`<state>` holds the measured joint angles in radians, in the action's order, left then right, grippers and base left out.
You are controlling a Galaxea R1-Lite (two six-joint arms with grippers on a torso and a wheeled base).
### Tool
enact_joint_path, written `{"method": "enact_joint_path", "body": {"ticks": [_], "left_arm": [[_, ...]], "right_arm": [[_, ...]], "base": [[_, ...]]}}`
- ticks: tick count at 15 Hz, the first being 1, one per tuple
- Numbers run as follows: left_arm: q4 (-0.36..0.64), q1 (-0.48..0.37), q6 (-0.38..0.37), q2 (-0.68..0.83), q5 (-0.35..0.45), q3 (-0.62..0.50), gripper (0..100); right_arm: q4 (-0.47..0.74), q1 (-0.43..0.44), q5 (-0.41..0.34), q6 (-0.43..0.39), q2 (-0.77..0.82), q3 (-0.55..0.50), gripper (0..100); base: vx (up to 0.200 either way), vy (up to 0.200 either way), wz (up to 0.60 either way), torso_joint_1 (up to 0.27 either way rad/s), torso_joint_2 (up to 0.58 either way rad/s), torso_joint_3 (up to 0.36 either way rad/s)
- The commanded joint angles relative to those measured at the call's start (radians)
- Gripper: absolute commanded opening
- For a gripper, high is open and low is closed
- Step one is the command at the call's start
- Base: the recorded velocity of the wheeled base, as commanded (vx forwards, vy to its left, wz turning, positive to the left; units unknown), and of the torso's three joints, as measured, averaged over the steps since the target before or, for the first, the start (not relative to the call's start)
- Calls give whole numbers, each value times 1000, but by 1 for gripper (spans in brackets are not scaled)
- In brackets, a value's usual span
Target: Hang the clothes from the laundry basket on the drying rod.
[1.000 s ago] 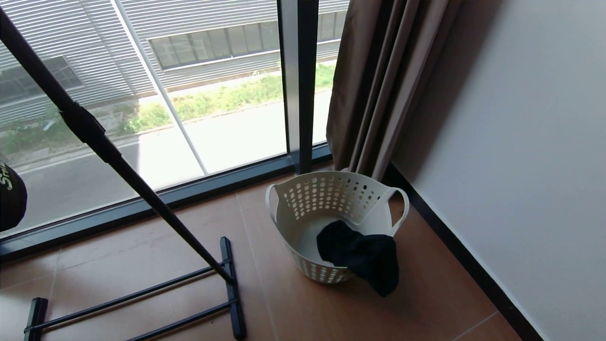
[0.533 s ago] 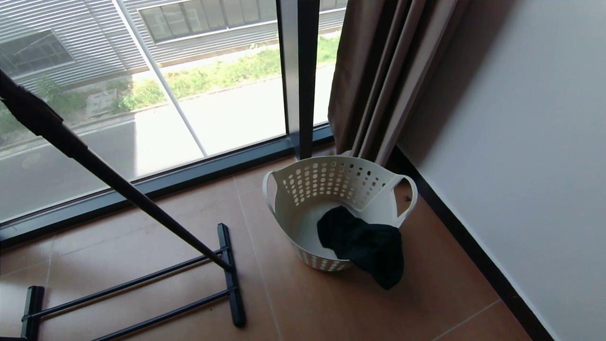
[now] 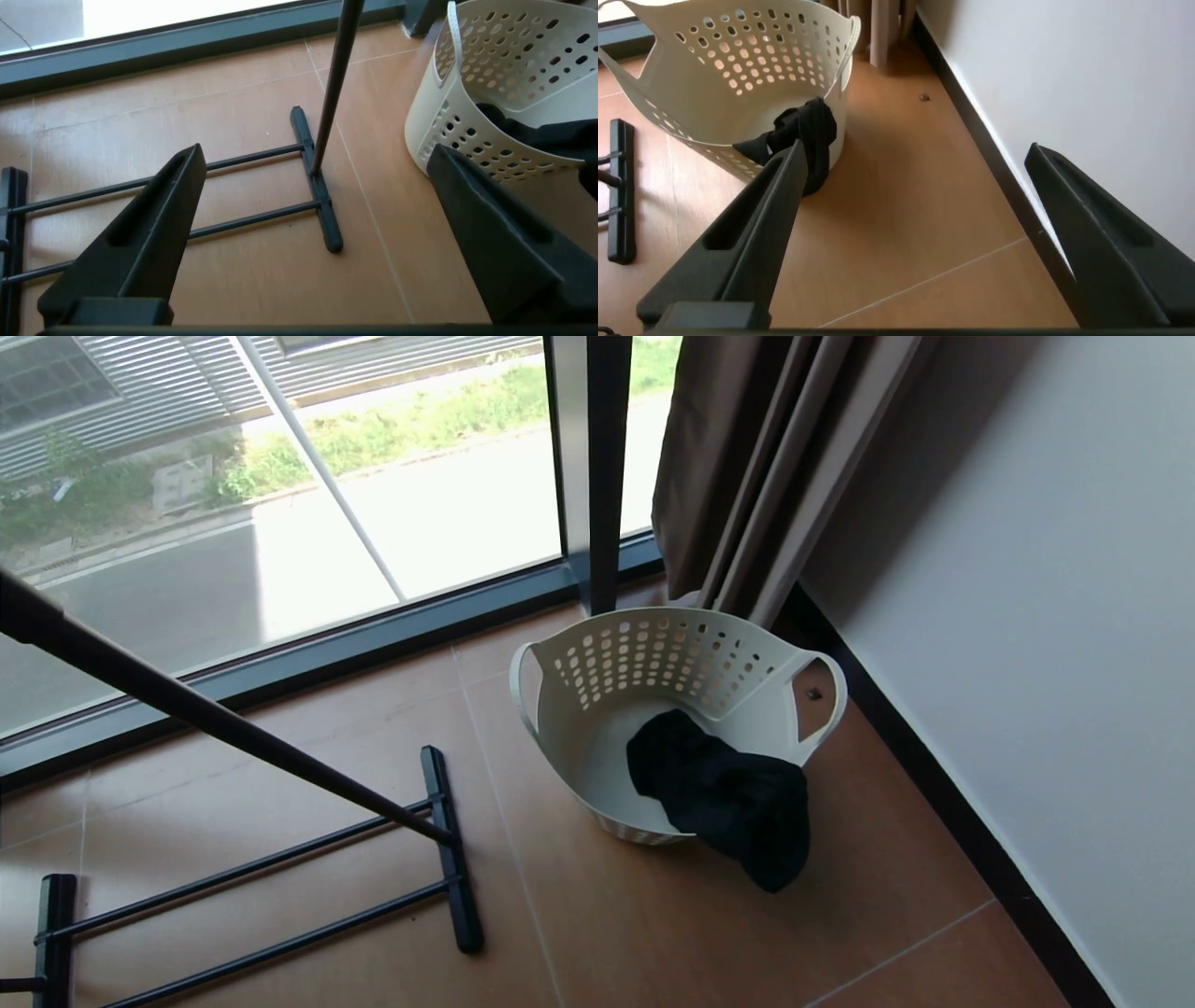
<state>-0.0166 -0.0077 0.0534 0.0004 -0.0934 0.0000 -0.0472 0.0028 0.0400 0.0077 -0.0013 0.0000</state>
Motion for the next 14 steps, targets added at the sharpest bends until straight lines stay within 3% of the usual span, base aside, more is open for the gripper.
{"method": "enact_joint_path", "body": {"ticks": [1, 11, 13, 14], "left_arm": [[0, 0, 0, 0, 0, 0, 100], [0, 2, 0, 0, -2, 0, 100], [0, 2, 0, 0, -2, 0, 100], [0, 2, 0, 0, -2, 0, 100]], "right_arm": [[0, 0, 0, 0, 1, 0, 100], [6, 2, 0, 5, 7, 0, 100], [15, 13, 0, 0, 80, 0, 100], [-3, 56, -48, -6, 267, -11, 100]], "base": [[0, 0, 0, -2, 2, -198], [0, 0, 0, 0, 1, -22], [0, 0, 0, 0, 0, 0], [0, 0, 0, 0, 0, 0]]}}
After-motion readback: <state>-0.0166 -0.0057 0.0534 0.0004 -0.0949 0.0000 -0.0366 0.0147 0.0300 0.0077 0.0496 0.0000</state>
